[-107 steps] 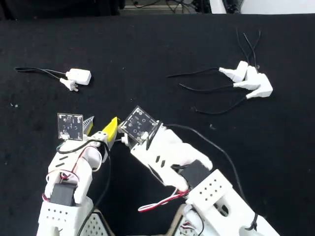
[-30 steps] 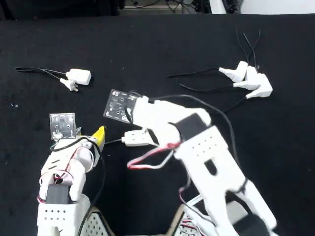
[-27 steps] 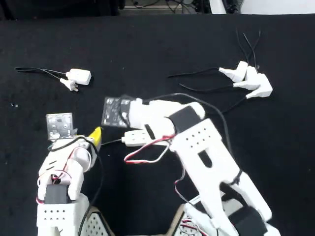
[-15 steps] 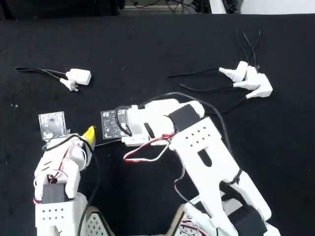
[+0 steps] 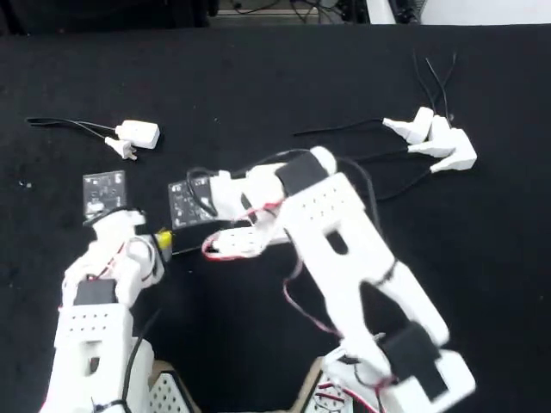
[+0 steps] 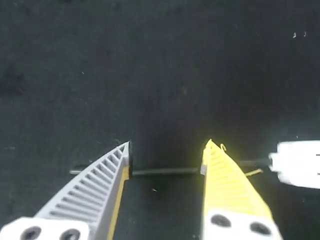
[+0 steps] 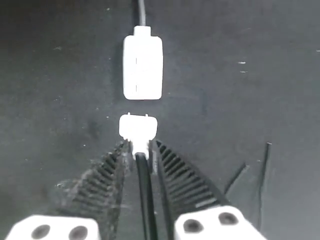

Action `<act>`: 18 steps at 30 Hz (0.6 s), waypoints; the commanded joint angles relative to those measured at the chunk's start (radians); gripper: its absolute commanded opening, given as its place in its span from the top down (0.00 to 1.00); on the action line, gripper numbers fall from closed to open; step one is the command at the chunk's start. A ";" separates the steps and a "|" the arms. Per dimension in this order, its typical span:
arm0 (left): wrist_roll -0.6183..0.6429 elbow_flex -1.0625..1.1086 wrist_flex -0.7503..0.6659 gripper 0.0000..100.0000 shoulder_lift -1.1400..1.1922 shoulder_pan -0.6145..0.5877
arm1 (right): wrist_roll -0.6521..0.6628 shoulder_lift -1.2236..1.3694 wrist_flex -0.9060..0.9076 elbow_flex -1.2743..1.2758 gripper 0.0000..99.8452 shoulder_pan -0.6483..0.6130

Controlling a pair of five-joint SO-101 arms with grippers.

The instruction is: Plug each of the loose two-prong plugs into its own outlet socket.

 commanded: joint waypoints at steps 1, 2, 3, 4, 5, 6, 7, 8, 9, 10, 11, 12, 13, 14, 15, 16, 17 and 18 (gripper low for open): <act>-0.011 -0.065 -0.026 0.76 0.081 0.077 | 0.012 0.074 0.009 -0.131 0.99 0.018; -0.012 -0.065 -0.026 0.76 0.089 0.088 | 0.012 0.091 0.009 -0.153 0.99 0.018; -0.012 -0.065 -0.028 0.76 0.097 0.093 | 0.012 0.113 0.015 -0.176 0.99 0.015; -0.012 -0.065 -0.040 0.76 0.107 0.093 | 0.012 0.128 0.025 -0.194 0.99 0.012; -0.012 -0.059 -0.060 0.76 0.114 0.091 | 0.012 0.142 0.032 -0.209 0.99 0.003; -0.012 -0.056 -0.077 0.76 0.123 0.088 | 0.012 0.154 0.040 -0.222 0.99 -0.008; -0.012 -0.056 -0.084 0.76 0.133 0.088 | 0.012 0.168 0.049 -0.232 0.99 -0.011; -0.012 -0.059 -0.086 0.76 0.149 0.088 | 0.014 0.179 0.055 -0.242 0.99 -0.014; -0.012 -0.065 -0.087 0.76 0.167 0.091 | 0.014 0.191 0.057 -0.245 0.99 -0.015; -0.012 -0.071 -0.091 0.76 0.187 0.091 | 0.014 0.202 0.057 -0.245 0.99 -0.017; -0.009 -0.088 -0.089 0.76 0.210 0.088 | 0.015 0.213 0.055 -0.248 0.99 -0.021; -0.006 -0.102 -0.089 0.76 0.236 0.088 | 0.015 0.222 0.054 -0.248 0.99 -0.025; -0.006 -0.114 -0.089 0.76 0.267 0.088 | 0.015 0.232 0.052 -0.248 0.99 -0.026; -0.008 -0.127 -0.091 0.76 0.299 0.088 | 0.015 0.240 0.049 -0.248 0.99 -0.026; -0.009 -0.143 -0.091 0.76 0.333 0.088 | 0.015 0.246 0.048 -0.248 0.99 -0.026; -0.009 -0.159 -0.091 0.76 0.365 0.088 | 0.015 0.251 0.046 -0.248 0.99 -0.026; -0.009 -0.173 -0.091 0.76 0.391 0.087 | 0.015 0.254 0.040 -0.248 0.99 -0.026; -0.011 -0.183 -0.087 0.76 0.416 0.087 | 0.015 0.255 0.035 -0.248 0.99 -0.026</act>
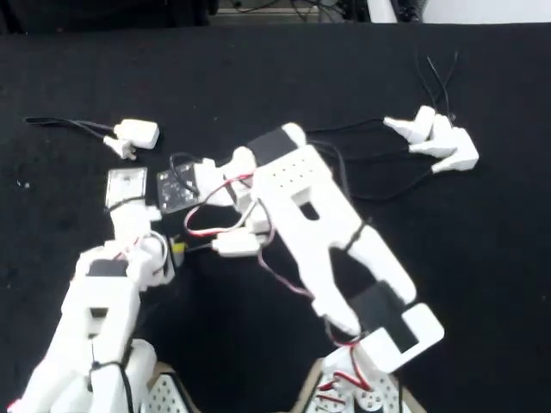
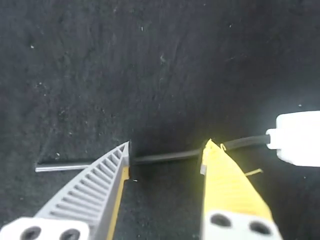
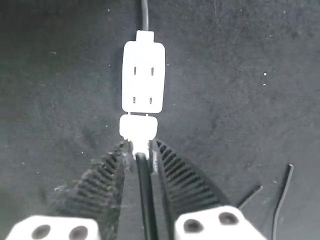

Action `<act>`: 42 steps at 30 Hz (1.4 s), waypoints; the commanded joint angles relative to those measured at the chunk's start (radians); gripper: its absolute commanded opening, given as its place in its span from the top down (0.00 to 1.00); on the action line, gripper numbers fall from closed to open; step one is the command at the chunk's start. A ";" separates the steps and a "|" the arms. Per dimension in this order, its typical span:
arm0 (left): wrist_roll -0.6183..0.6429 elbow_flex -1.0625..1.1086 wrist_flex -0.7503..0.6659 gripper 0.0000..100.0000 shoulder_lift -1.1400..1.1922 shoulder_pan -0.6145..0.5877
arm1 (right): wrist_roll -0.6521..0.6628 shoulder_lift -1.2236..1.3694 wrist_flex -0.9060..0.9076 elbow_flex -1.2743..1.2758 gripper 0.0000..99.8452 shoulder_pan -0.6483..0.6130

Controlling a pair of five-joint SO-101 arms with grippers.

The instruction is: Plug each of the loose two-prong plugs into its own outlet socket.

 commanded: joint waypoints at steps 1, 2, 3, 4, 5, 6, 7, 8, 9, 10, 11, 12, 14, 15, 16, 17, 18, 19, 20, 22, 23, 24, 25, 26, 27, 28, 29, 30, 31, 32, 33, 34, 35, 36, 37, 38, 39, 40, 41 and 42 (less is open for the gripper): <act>-0.011 -0.105 -0.012 0.76 0.110 0.013 | 0.012 -0.004 -0.015 -0.056 0.99 -0.015; -0.011 -0.114 -0.009 0.76 0.129 0.015 | 0.012 -0.004 -0.015 -0.056 0.99 -0.015; -0.011 -0.122 -0.009 0.76 0.140 0.016 | 0.012 -0.004 -0.015 -0.056 0.99 -0.015; -0.011 -0.124 -0.009 0.76 0.144 0.016 | 0.012 -0.004 -0.015 -0.056 0.99 -0.017; -0.011 -0.122 -0.009 0.76 0.143 0.018 | 0.012 -0.004 -0.017 -0.058 0.99 -0.020; -0.011 -0.120 -0.011 0.76 0.140 0.018 | 0.012 -0.004 -0.021 -0.058 0.99 -0.029; -0.011 -0.117 -0.011 0.76 0.137 0.018 | 0.011 -0.004 -0.028 -0.056 0.99 -0.035; -0.011 -0.116 -0.012 0.76 0.130 0.018 | 0.011 -0.002 -0.032 -0.056 0.99 -0.037; -0.011 -0.116 -0.011 0.76 0.126 0.018 | 0.011 -0.002 -0.035 -0.056 0.99 -0.040; -0.011 -0.116 -0.009 0.76 0.121 0.018 | 0.011 -0.005 -0.043 -0.056 0.99 -0.044; -0.011 -0.114 -0.009 0.76 0.118 0.018 | 0.011 -0.010 -0.044 -0.056 0.99 -0.048; -0.011 -0.111 -0.009 0.76 0.115 0.018 | 0.011 -0.010 -0.044 -0.058 0.99 -0.048; -0.011 -0.104 -0.014 0.76 0.107 0.018 | 0.011 -0.004 -0.037 -0.073 0.99 -0.048; -0.011 -0.104 -0.011 0.76 0.101 0.018 | 0.011 -0.001 -0.038 -0.074 0.99 -0.048; -0.011 -0.104 -0.009 0.76 0.095 0.018 | 0.011 0.005 -0.043 -0.074 0.99 -0.048; -0.011 -0.104 -0.008 0.76 0.089 0.018 | 0.011 0.015 -0.043 -0.074 0.99 -0.048; -0.011 -0.101 -0.008 0.76 0.081 0.018 | 0.011 0.027 -0.043 -0.076 0.99 -0.048; -0.011 -0.093 -0.009 0.76 0.074 0.018 | 0.011 0.039 -0.043 -0.076 0.99 -0.044; -0.011 -0.085 -0.011 0.76 0.064 0.018 | 0.011 0.053 -0.044 -0.076 0.99 -0.044; -0.011 -0.081 -0.008 0.76 0.040 0.018 | 0.011 0.079 -0.038 -0.081 0.99 -0.043; -0.011 -0.071 -0.009 0.76 0.028 0.018 | 0.011 0.087 -0.038 -0.081 0.99 -0.043; -0.011 -0.061 -0.014 0.76 0.014 0.018 | 0.011 0.093 -0.038 -0.081 0.99 -0.043; -0.011 -0.053 -0.014 0.76 0.000 0.018 | 0.011 0.097 -0.038 -0.081 0.99 -0.043; -0.011 -0.048 -0.014 0.76 -0.015 0.018 | 0.011 0.101 -0.038 -0.081 0.99 -0.043; -0.011 -0.041 -0.014 0.76 -0.029 0.018 | 0.011 0.101 -0.038 -0.081 0.99 -0.043; -0.011 -0.033 -0.014 0.76 -0.043 0.018 | 0.011 0.102 -0.038 -0.081 0.99 -0.043; -0.011 -0.027 -0.014 0.76 -0.057 0.018 | 0.011 0.102 -0.038 -0.081 0.99 -0.043; -0.011 -0.021 -0.014 0.76 -0.069 0.018 | 0.011 0.101 -0.037 -0.077 0.99 -0.043; -0.011 -0.019 -0.014 0.76 -0.077 0.018 | 0.011 0.099 -0.037 -0.076 0.99 -0.043; -0.011 -0.016 -0.014 0.76 -0.084 0.018 | 0.011 0.099 -0.035 -0.074 0.99 -0.043; -0.011 -0.016 -0.014 0.76 -0.084 0.018 | 0.011 0.101 -0.031 -0.074 0.99 -0.043; -0.011 -0.018 -0.012 0.76 -0.084 0.018 | 0.011 0.101 -0.018 -0.074 0.99 -0.043; -0.011 -0.018 -0.012 0.76 -0.084 0.018 | 0.011 0.102 -0.006 -0.074 0.99 -0.044; -0.011 -0.018 -0.011 0.76 -0.084 0.018 | 0.009 0.102 0.006 -0.074 0.99 -0.046; -0.011 -0.018 -0.011 0.76 -0.084 0.018 | 0.009 0.099 0.017 -0.074 0.99 -0.046; -0.011 -0.018 -0.011 0.76 -0.084 0.018 | 0.006 0.099 0.020 -0.074 0.99 -0.046; -0.011 -0.018 -0.011 0.76 -0.084 0.018 | 0.006 0.097 0.023 -0.074 0.99 -0.044; -0.011 -0.018 -0.011 0.76 -0.084 0.018 | 0.006 0.097 0.023 -0.074 0.99 -0.044; -0.011 -0.018 -0.011 0.76 -0.084 0.018 | 0.006 0.097 0.025 -0.074 0.99 -0.043; -0.011 -0.018 -0.011 0.76 -0.084 0.018 | 0.006 0.097 0.026 -0.074 0.99 -0.043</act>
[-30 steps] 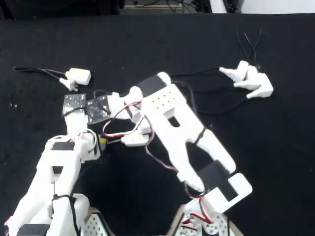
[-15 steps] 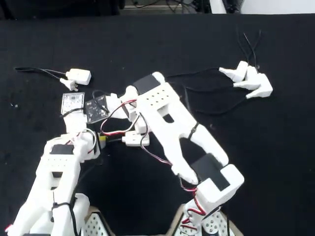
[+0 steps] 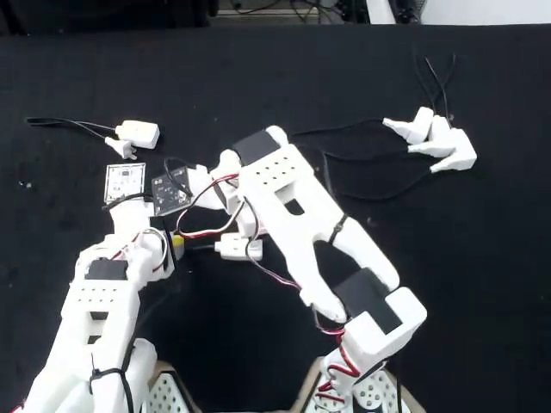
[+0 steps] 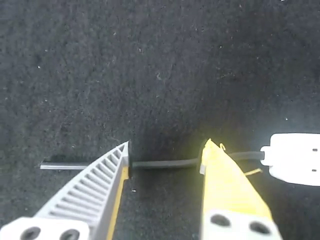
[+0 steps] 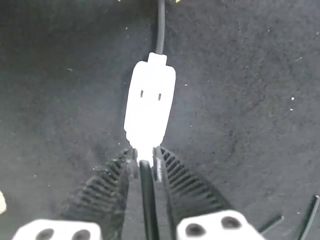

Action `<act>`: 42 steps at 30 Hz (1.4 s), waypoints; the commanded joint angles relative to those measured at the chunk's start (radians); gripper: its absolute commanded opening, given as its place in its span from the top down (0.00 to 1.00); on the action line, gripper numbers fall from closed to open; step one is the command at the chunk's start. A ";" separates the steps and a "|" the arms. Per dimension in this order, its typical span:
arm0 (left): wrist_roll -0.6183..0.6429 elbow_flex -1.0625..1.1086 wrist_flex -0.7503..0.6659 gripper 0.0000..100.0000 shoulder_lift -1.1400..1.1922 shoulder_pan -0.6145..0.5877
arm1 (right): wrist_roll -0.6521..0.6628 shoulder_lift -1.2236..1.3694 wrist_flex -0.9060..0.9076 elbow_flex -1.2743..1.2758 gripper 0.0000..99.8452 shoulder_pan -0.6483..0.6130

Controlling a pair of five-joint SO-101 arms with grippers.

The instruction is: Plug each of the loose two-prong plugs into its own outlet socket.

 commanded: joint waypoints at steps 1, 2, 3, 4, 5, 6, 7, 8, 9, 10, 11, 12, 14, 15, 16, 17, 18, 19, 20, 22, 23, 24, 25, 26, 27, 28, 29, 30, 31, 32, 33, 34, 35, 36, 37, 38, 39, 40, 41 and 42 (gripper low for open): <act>-0.012 -0.010 -0.011 0.76 -0.021 0.015 | 0.005 -0.004 0.017 -0.039 0.99 -0.009; -0.012 -0.010 -0.011 0.76 -0.021 0.015 | 0.005 -0.004 0.017 -0.039 0.99 -0.009; -0.012 -0.010 -0.011 0.76 -0.021 0.015 | 0.005 -0.004 0.017 -0.039 0.99 -0.009; -0.012 -0.010 -0.011 0.76 -0.021 0.015 | 0.005 -0.004 0.017 -0.039 0.99 -0.009; -0.012 -0.010 -0.011 0.76 -0.021 0.015 | 0.005 -0.004 0.017 -0.039 0.99 -0.009; -0.012 -0.010 -0.011 0.76 -0.021 0.015 | 0.005 -0.005 0.017 -0.041 0.99 -0.008; -0.012 -0.010 -0.011 0.76 -0.021 0.015 | 0.005 -0.008 0.018 -0.041 0.99 -0.008; -0.012 -0.010 -0.009 0.76 -0.021 0.015 | 0.005 -0.018 0.018 -0.036 0.99 -0.008; -0.012 -0.010 -0.009 0.76 -0.021 0.015 | 0.003 -0.028 0.014 -0.024 0.99 -0.008; -0.012 -0.010 -0.009 0.76 -0.021 0.015 | 0.003 -0.045 0.009 -0.008 0.99 -0.008; -0.012 -0.010 -0.009 0.76 -0.021 0.015 | 0.003 -0.067 0.005 0.012 0.99 -0.008; -0.012 -0.010 -0.009 0.76 -0.021 0.015 | 0.003 -0.090 -0.015 0.042 0.99 -0.008; -0.012 -0.010 -0.009 0.76 -0.021 0.015 | -0.025 -0.147 -0.080 0.114 0.99 -0.008; -0.012 -0.010 -0.009 0.76 -0.021 0.015 | -0.043 -0.176 -0.118 0.159 0.99 -0.008; -0.012 -0.012 -0.009 0.76 -0.021 0.015 | -0.061 -0.202 -0.160 0.202 0.99 -0.009; -0.012 -0.012 -0.009 0.76 -0.021 0.015 | -0.077 -0.225 -0.195 0.242 0.99 -0.009; -0.012 -0.012 -0.009 0.76 -0.021 0.015 | -0.091 -0.243 -0.222 0.274 0.99 -0.009; -0.012 -0.012 -0.009 0.76 -0.021 0.015 | -0.100 -0.262 -0.249 0.305 0.99 -0.009; -0.012 -0.012 -0.009 0.76 -0.021 0.015 | -0.104 -0.277 -0.267 0.329 0.99 -0.009; -0.012 -0.012 -0.009 0.76 -0.021 0.015 | -0.109 -0.295 -0.284 0.361 0.99 -0.008; -0.012 -0.012 -0.009 0.76 -0.021 0.015 | -0.109 -0.302 -0.284 0.371 0.99 -0.008; -0.012 -0.012 -0.009 0.76 -0.021 0.015 | -0.109 -0.302 -0.285 0.378 0.99 -0.008; -0.012 -0.012 -0.009 0.76 -0.021 0.015 | -0.109 -0.302 -0.284 0.383 0.99 -0.008; -0.012 -0.012 -0.009 0.76 -0.021 0.015 | -0.109 -0.302 -0.284 0.389 0.99 -0.006; -0.012 -0.012 -0.009 0.76 -0.021 0.015 | -0.109 -0.302 -0.288 0.397 0.99 -0.002; -0.012 -0.012 -0.009 0.76 -0.021 0.015 | -0.109 -0.302 -0.292 0.403 0.99 0.002; -0.012 -0.012 -0.009 0.76 -0.021 0.015 | -0.107 -0.302 -0.299 0.407 0.99 0.005; -0.012 -0.012 -0.009 0.76 -0.021 0.015 | -0.107 -0.302 -0.311 0.417 0.99 0.008; -0.012 -0.012 -0.009 0.76 -0.021 0.015 | -0.107 -0.302 -0.322 0.426 0.99 0.008; -0.012 -0.012 -0.009 0.76 -0.021 0.015 | -0.107 -0.302 -0.330 0.437 0.99 0.008; -0.012 -0.012 -0.009 0.76 -0.021 0.015 | -0.107 -0.302 -0.339 0.447 0.99 0.006; -0.012 -0.012 -0.009 0.76 -0.021 0.015 | -0.109 -0.302 -0.345 0.456 0.99 0.005; -0.012 -0.012 -0.009 0.76 -0.021 0.015 | -0.109 -0.302 -0.348 0.460 0.99 0.005; -0.012 -0.012 -0.009 0.76 -0.021 0.015 | -0.109 -0.302 -0.348 0.460 0.99 0.006; -0.012 -0.012 -0.009 0.76 -0.021 0.015 | -0.110 -0.303 -0.347 0.458 0.99 0.008; -0.012 -0.012 -0.009 0.76 -0.021 0.015 | -0.121 -0.308 -0.344 0.458 0.99 0.008; -0.012 -0.012 -0.009 0.76 -0.021 0.015 | -0.143 -0.309 -0.344 0.456 0.99 0.008; -0.012 -0.012 -0.009 0.76 -0.021 0.015 | -0.164 -0.311 -0.341 0.455 0.99 0.008; -0.012 -0.012 -0.009 0.76 -0.021 0.015 | -0.180 -0.311 -0.338 0.450 0.99 0.006; -0.012 -0.012 -0.009 0.76 -0.021 0.015 | -0.189 -0.311 -0.328 0.440 0.98 0.006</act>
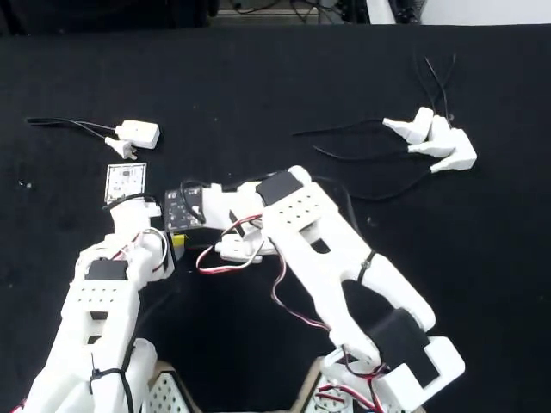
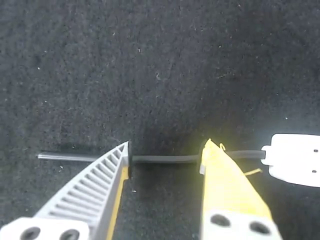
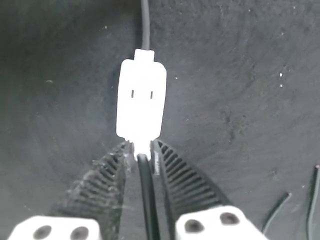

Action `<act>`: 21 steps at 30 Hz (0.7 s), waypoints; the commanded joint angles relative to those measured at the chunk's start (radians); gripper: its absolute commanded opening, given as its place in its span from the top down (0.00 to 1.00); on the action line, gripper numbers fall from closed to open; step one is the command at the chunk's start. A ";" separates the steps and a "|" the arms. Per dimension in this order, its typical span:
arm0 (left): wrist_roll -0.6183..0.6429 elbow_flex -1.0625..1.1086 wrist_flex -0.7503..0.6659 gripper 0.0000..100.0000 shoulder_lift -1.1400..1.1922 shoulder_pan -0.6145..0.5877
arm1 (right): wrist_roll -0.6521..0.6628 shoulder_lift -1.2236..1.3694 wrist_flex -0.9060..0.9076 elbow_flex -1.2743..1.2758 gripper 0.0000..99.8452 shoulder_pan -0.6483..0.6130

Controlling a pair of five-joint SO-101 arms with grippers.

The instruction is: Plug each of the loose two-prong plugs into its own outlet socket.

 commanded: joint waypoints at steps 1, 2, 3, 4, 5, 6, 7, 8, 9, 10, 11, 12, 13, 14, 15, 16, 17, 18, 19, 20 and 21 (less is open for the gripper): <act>-0.005 -0.012 -0.009 0.76 -0.021 0.015 | -0.041 -0.022 0.018 -0.027 0.97 0.006; -0.005 -0.012 -0.009 0.76 -0.021 0.015 | -0.041 -0.022 0.037 -0.047 0.94 0.005; -0.005 -0.012 -0.009 0.76 -0.021 0.015 | -0.041 -0.022 0.064 -0.068 0.90 0.005; -0.005 -0.012 -0.009 0.76 -0.021 0.015 | -0.043 -0.022 0.092 -0.094 0.86 0.003; -0.005 -0.012 -0.009 0.76 -0.021 0.015 | -0.043 -0.022 0.115 -0.119 0.83 0.002; -0.005 -0.012 -0.009 0.76 -0.021 0.015 | -0.043 -0.022 0.133 -0.143 0.80 0.002; -0.005 -0.012 -0.009 0.76 -0.021 0.015 | -0.043 -0.022 0.150 -0.170 0.78 0.002; -0.005 -0.012 -0.009 0.76 -0.021 0.015 | -0.043 -0.022 0.163 -0.191 0.77 0.002; -0.005 -0.012 -0.009 0.76 -0.021 0.015 | -0.043 -0.022 0.176 -0.213 0.76 0.002; -0.006 -0.012 -0.009 0.76 -0.021 0.015 | -0.043 -0.022 0.193 -0.229 0.76 0.002; -0.006 -0.013 -0.009 0.76 -0.021 0.015 | -0.043 -0.021 0.210 -0.246 0.76 0.002; -0.006 -0.013 -0.008 0.76 -0.021 0.012 | -0.043 -0.021 0.226 -0.257 0.76 0.002; -0.006 -0.015 -0.008 0.76 -0.021 0.008 | -0.046 -0.021 0.238 -0.266 0.76 0.002; -0.006 -0.016 -0.008 0.76 -0.021 0.005 | -0.066 -0.021 0.242 -0.272 0.76 0.000; -0.006 -0.018 -0.008 0.76 -0.021 0.002 | -0.097 -0.021 0.244 -0.280 0.76 0.000; -0.006 -0.019 -0.008 0.76 -0.021 -0.008 | -0.129 -0.021 0.244 -0.288 0.76 0.000; -0.003 -0.021 -0.008 0.76 -0.021 -0.025 | -0.161 -0.019 0.242 -0.294 0.76 -0.008; 0.000 -0.022 -0.012 0.76 -0.021 -0.047 | -0.190 -0.015 0.242 -0.295 0.76 -0.021; 0.002 -0.031 -0.009 0.76 -0.021 -0.074 | -0.216 -0.013 0.242 -0.289 0.76 -0.035; 0.005 -0.039 -0.008 0.76 -0.021 -0.097 | -0.238 -0.012 0.242 -0.275 0.76 -0.052; 0.023 -0.042 -0.009 0.76 -0.021 -0.124 | -0.252 -0.012 0.242 -0.262 0.76 -0.071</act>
